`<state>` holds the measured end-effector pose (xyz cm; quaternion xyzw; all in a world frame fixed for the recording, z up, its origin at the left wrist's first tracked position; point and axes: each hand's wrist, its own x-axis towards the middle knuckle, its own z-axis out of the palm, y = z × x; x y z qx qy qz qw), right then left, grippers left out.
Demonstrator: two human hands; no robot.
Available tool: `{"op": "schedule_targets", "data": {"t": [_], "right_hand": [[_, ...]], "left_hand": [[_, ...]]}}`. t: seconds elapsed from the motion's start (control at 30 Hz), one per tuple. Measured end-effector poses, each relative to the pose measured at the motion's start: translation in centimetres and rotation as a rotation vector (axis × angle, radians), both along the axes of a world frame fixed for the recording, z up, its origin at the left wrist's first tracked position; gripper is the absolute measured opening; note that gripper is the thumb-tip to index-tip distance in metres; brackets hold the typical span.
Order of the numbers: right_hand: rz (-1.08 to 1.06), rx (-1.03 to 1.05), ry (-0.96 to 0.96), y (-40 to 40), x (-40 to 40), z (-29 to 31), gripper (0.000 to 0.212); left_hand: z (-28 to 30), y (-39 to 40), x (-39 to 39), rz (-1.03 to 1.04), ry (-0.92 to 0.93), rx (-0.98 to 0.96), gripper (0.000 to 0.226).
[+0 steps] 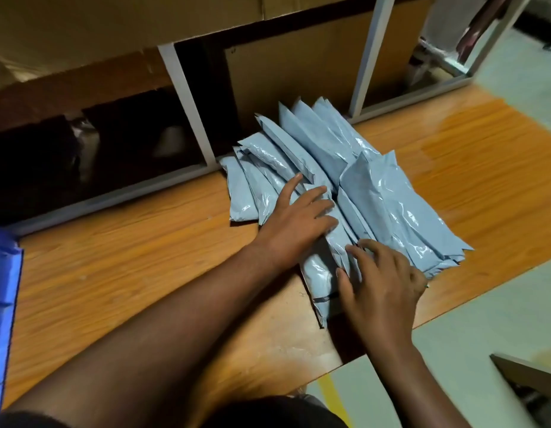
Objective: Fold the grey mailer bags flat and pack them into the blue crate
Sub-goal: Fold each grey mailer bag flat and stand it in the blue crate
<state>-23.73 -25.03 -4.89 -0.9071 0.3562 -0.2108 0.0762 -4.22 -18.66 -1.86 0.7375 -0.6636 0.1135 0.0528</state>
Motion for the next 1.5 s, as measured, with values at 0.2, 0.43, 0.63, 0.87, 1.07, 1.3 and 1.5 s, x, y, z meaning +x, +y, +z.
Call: {"op": "schedule_targets", "data": {"t": [0.2,0.43,0.63,0.87,1.07,1.3,1.5], "right_hand": [[0.134,0.051,-0.212,0.2,-0.3,1.1,0.046],[0.501,0.194,-0.171,3.0,2.0,2.2,0.068],[0.832,0.212,-0.184,9.3,9.7,2.1,0.056],[1.131,-0.009,0.064,13.7,17.4,-7.2,0.052],[1.202,0.038,0.254,12.8,17.0,-6.9,0.051],[0.905,0.112,0.234,18.6,20.5,-5.3,0.048],[0.811,0.040,0.327,20.7,22.2,-8.1,0.052]], "left_hand": [[1.9,3.6,0.1,-0.015,0.085,-0.236,0.017],[3.1,14.2,0.4,0.188,0.120,-0.383,0.019],[-1.4,25.3,0.3,0.580,0.248,-0.512,0.017],[-9.1,32.7,1.9,0.806,0.397,-0.316,0.024],[-10.1,33.4,1.4,0.813,0.443,-0.376,0.021],[-9.4,29.9,5.0,0.926,0.483,-0.219,0.056],[-11.3,29.5,6.6,0.995,0.452,-0.020,0.085]]}}
